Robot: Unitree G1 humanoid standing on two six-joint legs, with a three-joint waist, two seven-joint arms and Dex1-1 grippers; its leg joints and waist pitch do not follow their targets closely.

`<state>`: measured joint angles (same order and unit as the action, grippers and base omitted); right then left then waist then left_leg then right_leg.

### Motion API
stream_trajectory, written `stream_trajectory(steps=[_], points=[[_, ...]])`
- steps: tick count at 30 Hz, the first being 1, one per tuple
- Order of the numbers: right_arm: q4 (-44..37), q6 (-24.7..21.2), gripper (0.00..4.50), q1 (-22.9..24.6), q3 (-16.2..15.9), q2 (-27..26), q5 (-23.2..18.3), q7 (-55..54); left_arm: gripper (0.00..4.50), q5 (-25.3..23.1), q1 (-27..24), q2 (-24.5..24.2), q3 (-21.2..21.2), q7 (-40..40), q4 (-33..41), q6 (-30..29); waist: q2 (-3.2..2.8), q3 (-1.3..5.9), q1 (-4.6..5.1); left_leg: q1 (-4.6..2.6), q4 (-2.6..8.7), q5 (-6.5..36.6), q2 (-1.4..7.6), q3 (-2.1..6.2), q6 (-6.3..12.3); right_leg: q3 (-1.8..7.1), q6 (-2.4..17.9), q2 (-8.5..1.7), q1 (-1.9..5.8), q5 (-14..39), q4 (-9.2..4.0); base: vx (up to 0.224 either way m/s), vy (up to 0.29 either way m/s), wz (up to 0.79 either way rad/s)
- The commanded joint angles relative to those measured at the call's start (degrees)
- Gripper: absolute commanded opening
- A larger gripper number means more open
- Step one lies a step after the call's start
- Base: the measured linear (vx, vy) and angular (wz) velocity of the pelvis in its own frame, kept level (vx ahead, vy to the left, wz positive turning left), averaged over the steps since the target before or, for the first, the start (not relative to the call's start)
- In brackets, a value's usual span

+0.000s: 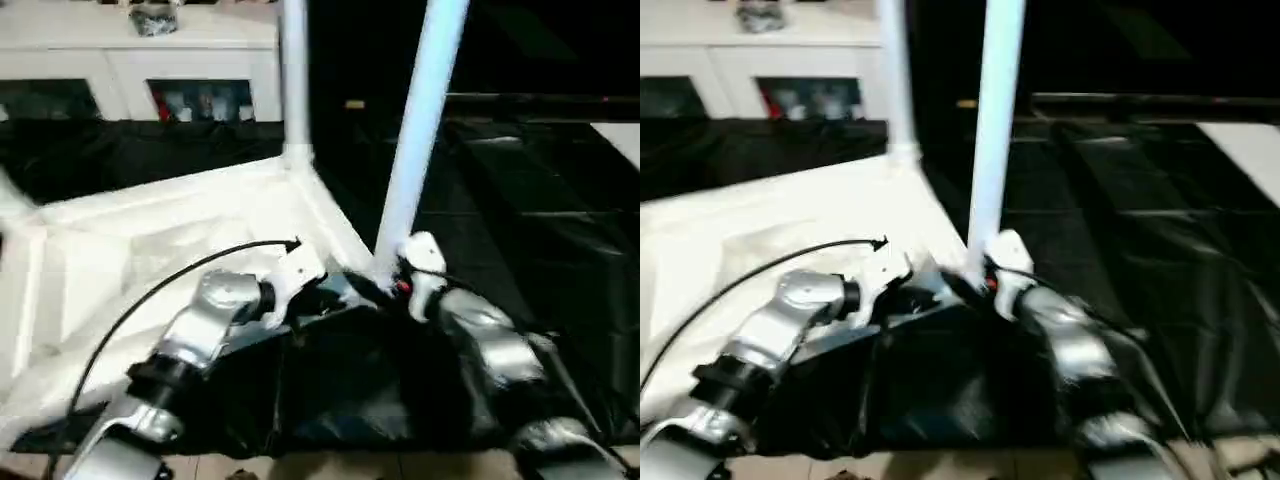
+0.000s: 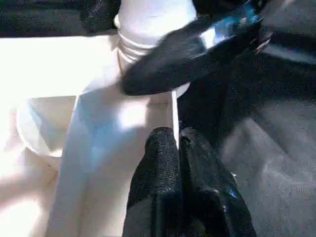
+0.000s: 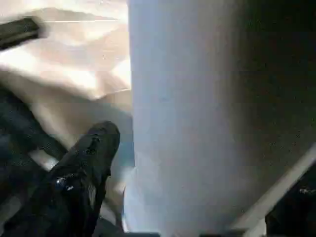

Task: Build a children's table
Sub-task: Rotate leg to tighten

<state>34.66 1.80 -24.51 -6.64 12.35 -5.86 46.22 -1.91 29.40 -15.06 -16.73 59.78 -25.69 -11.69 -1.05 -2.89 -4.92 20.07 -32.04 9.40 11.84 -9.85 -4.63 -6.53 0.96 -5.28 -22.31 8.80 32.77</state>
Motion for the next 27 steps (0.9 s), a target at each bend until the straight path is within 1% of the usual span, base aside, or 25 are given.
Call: stream_trajectory(steps=[1, 3, 4, 6, 7, 9, 10, 11, 12, 13, 14, 15, 16, 19, 21, 23, 25, 27], points=[[-2.2, -1.5, 3.77, 2.0, -5.3, 0.6, -0.4, 8.8, 0.00, 1.5, 1.0, 0.1, -1.1, 3.3, 2.4, 2.6, 0.36, 3.68, -0.55, 0.15, 3.28, 15.9, 1.39, -0.03, 4.09, 3.28, 11.0, -3.31, 2.59, 15.8, -3.60, 0.054, -0.030, 0.09], [-4.3, -1.9, 3.77, 3.1, -6.6, 2.8, -1.0, 13.4, 0.00, 1.9, 1.2, -1.0, -0.9, 5.1, 2.1, 3.1, 0.33, 3.89, -0.91, 0.23, 3.11, 14.1, 1.46, -0.05, 4.43, 3.26, 11.2, -3.33, 2.76, 14.0, -3.21, 0.000, 0.000, 0.00], [-5.8, -2.6, 3.77, 3.8, -7.5, 4.1, -1.6, 16.3, 0.00, 2.1, 1.3, -1.7, -0.9, 6.1, 2.0, 3.1, 0.23, 4.06, -1.28, 0.34, 2.95, 11.8, 1.56, -0.04, 5.09, 3.26, 11.9, -3.21, 2.84, 10.7, -2.74, 0.000, 0.000, 0.00], [-7.0, -3.1, 3.77, 4.4, -8.2, 5.2, -2.0, 18.6, 0.00, 2.3, 1.4, -2.4, -1.0, 7.2, 1.7, 3.4, 0.25, 4.15, -1.45, 0.31, 2.86, 11.0, 1.63, -0.04, 5.50, 3.18, 12.5, -3.15, 2.83, 9.3, -2.50, 0.000, 0.000, 0.00], [-8.6, -4.0, 3.77, 5.0, -8.9, 6.4, -2.6, 21.3, 0.00, 2.5, 1.7, -3.2, -1.2, 8.5, 1.3, 3.7, 0.30, 4.11, -1.57, 0.36, 2.83, 11.1, 1.62, -0.08, 5.56, 3.17, 12.7, -3.16, 2.80, 9.5, -2.49, 0.000, 0.000, 0.00], [-9.5, -4.6, 3.77, 5.4, -9.3, 7.0, -2.9, 22.6, 0.00, 2.6, 1.8, -3.6, -1.3, 9.1, 1.0, 3.9, 0.21, 3.95, -1.84, 0.26, 2.90, 12.3, 1.71, -0.11, 5.43, 3.19, 12.5, -3.22, 2.67, 11.3, -2.72, 0.000, 0.000, 0.00], [-10.4, -5.5, 3.77, 5.6, -9.6, 7.6, -3.2, 24.0, 0.00, 2.8, 2.0, -4.3, -1.4, 10.4, 0.5, 4.2, 0.20, 3.82, -1.84, 0.15, 3.05, 13.5, 1.76, -0.08, 4.85, 3.20, 12.2, -3.21, 2.54, 13.2, -2.91, 0.000, 0.000, 0.00], [-10.8, -6.0, 3.63, 5.7, -9.7, 7.9, -3.3, 24.6, 0.00, 2.8, 2.3, -4.6, -1.4, 11.3, 0.1, 4.5, 0.26, 3.69, -1.84, 0.05, 3.17, 14.9, 1.72, -0.06, 4.24, 3.20, 11.6, -3.27, 2.51, 15.7, -3.21, 0.000, 0.000, 0.00], [-11.1, -6.5, 3.53, 5.7, -9.8, 8.0, -3.4, 25.1, 0.00, 2.8, 2.5, -4.8, -1.4, 11.9, -0.3, 4.8, 0.27, 3.69, -1.86, -0.01, 3.19, 15.4, 1.70, -0.04, 3.97, 3.21, 11.3, -3.31, 2.48, 16.8, -3.32, 0.000, 0.000, 0.00], [-11.5, -7.0, 3.53, 5.8, -9.8, 8.2, -3.5, 25.5, 0.00, 2.8, 2.7, -5.0, -1.5, 12.5, -0.8, 5.0, 0.27, 3.63, -1.82, -0.05, 3.29, 16.2, 1.71, 0.01, 3.52, 3.26, 10.7, -3.37, 2.47, 18.4, -3.48, 0.000, 0.000, 0.00], [-11.6, -7.1, 3.42, 5.8, -9.9, 8.2, -3.5, 25.5, 0.00, 2.8, 2.8, -5.1, -1.5, 12.8, -0.9, 5.1, 0.31, 3.58, -1.79, -0.03, 3.36, 16.6, 1.68, 0.05, 3.18, 3.27, 10.1, -3.38, 2.46, 19.8, -3.63, 0.000, 0.000, 0.00], [-11.8, -7.2, 3.42, 5.8, -10.0, 8.2, -3.5, 25.6, 0.00, 2.8, 3.0, -5.3, -1.6, 13.1, -1.2, 5.3, 0.28, 3.58, -1.80, -0.09, 3.37, 16.8, 1.68, 0.07, 3.05, 3.29, 9.9, -3.43, 2.40, 20.3, -3.72, 0.000, 0.000, 0.00], [-11.9, -7.4, 3.15, 5.8, -10.1, 8.1, -3.5, 25.7, 0.00, 2.8, 3.1, -5.3, -1.6, 13.1, -1.3, 5.3, 0.31, 3.60, -1.81, -0.28, 3.37, 17.3, 1.70, 0.03, 2.64, 3.36, 9.9, -3.38, 2.21, 20.3, -3.74, 0.000, 0.000, 0.00], [-12.5, -7.9, 3.06, 5.9, -10.2, 8.1, -3.6, 25.7, 0.00, 2.9, 3.3, -5.4, -1.7, 13.3, -1.6, 5.5, 0.36, 3.60, -1.82, -0.16, 3.38, 16.9, 1.67, 0.05, 2.56, 3.40, 9.9, -3.42, 2.34, 20.3, -3.71, 0.000, 0.000, 0.00], [-13.0, -8.2, 2.86, 6.1, -10.1, 8.0, -3.7, 25.6, 0.00, 3.0, 3.4, -5.4, -1.8, 13.4, -1.7, 5.7, 0.32, 3.65, -1.81, -0.15, 3.38, 16.7, 1.69, 0.08, 2.54, 3.39, 10.0, -3.40, 2.35, 19.9, -3.63, 0.000, 0.000, 0.00], [-13.2, -8.5, 2.77, 6.1, -10.0, 7.8, -3.7, 25.3, 0.00, 3.0, 3.3, -5.3, -1.7, 13.4, -1.8, 5.7, 0.37, 3.72, -1.85, -0.03, 3.33, 15.9, 1.67, 0.08, 2.69, 3.40, 10.1, -3.37, 2.45, 18.8, -3.48, 0.000, 0.000, 0.00], [-13.0, -8.6, 2.71, 6.2, -9.4, 7.1, -3.6, 24.1, 0.00, 3.2, 3.2, -4.9, -1.3, 13.2, -1.8, 5.7, 0.39, 3.76, -1.85, 0.05, 3.26, 15.4, 1.65, 0.05, 2.78, 3.41, 10.4, -3.41, 2.48, 17.9, -3.36, 0.000, 0.000, 0.00], [-11.2, -8.2, 2.70, 5.5, -7.8, 5.1, -3.2, 19.7, 0.00, 3.3, 3.2, -3.7, -0.3, 10.6, -1.7, 4.5, 0.39, 3.72, -1.77, 0.08, 3.22, 15.2, 1.54, 0.01, 2.73, 3.40, 10.4, -3.41, 2.42, 18.1, -3.40, 0.000, 0.000, 0.00]])
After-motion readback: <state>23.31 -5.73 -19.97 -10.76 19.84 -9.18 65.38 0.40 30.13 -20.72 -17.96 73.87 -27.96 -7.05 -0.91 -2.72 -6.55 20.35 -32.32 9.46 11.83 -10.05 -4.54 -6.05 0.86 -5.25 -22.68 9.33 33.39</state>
